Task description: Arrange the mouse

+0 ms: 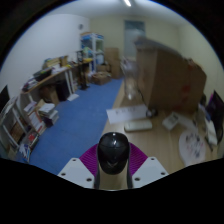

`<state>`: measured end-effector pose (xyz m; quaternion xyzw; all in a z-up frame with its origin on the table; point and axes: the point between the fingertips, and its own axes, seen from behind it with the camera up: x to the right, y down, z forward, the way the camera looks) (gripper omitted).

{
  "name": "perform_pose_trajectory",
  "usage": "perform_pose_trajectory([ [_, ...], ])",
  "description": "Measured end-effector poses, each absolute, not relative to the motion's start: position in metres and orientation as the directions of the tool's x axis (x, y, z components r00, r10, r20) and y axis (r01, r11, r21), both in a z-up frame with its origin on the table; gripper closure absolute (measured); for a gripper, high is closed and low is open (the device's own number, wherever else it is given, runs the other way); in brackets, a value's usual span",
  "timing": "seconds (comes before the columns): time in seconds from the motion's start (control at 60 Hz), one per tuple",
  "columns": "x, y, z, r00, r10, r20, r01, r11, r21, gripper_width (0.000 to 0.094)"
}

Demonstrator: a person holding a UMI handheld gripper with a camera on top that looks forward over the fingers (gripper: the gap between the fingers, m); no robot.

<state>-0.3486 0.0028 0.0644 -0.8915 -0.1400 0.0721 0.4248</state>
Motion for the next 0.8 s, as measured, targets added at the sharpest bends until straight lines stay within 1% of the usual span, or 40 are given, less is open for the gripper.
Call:
perform_pose_trajectory([
  [0.05, -0.341, 0.0, 0.113, 0.928, 0.372, 0.03, 0.236, -0.522, -0.82, 0.0569],
  [0.1, -0.318, 0.01, 0.164, 0.916, 0.393, 0.079, 0.259, -0.431, -0.864, 0.0571],
  [0.183, -0.247, 0.041, 0.238, 0.941, 0.326, 0.089, 0.199, -0.319, -0.927, 0.0572],
  [0.217, -0.208, 0.056, 0.258, 0.956, 0.282, 0.078, 0.164, -0.294, -0.942, 0.0575],
  [0.267, -0.154, 0.072, 0.265, 0.97, 0.23, 0.084, 0.149, -0.284, -0.947, 0.0573],
  [0.317, -0.1, 0.087, 0.253, 0.981, 0.173, 0.087, 0.138, -0.31, -0.941, 0.0575],
  [0.35, -0.069, 0.095, 0.233, 0.988, 0.136, 0.078, 0.121, -0.349, -0.929, 0.0574],
  [0.4, -0.031, 0.107, 0.192, 0.993, 0.106, 0.06, 0.098, -0.408, -0.908, 0.0573],
  [0.483, -0.001, 0.113, 0.114, 0.997, 0.075, 0.031, 0.066, -0.521, -0.851, 0.0572],
  [0.517, 0.001, 0.115, 0.085, 0.997, 0.076, 0.017, 0.057, -0.551, -0.833, 0.0575],
  [0.583, 0.014, 0.117, 0.041, 0.998, 0.067, 0.018, 0.055, -0.601, -0.797, 0.0573],
  [0.717, 0.027, 0.109, -0.01, 1.0, 0.027, -0.007, 0.013, -0.667, -0.745, 0.0569],
  [0.733, 0.027, 0.106, -0.015, 1.0, 0.029, -0.01, 0.012, -0.677, -0.736, 0.051],
  [0.75, 0.027, 0.111, -0.012, 0.999, 0.027, -0.019, 0.003, -0.649, -0.76, 0.0548],
  [0.783, 0.027, 0.109, -0.016, 0.999, 0.029, -0.026, -0.001, -0.654, -0.756, 0.0516],
  [0.8, 0.028, 0.111, -0.014, 0.999, 0.029, -0.027, -0.002, -0.648, -0.761, 0.0436],
])
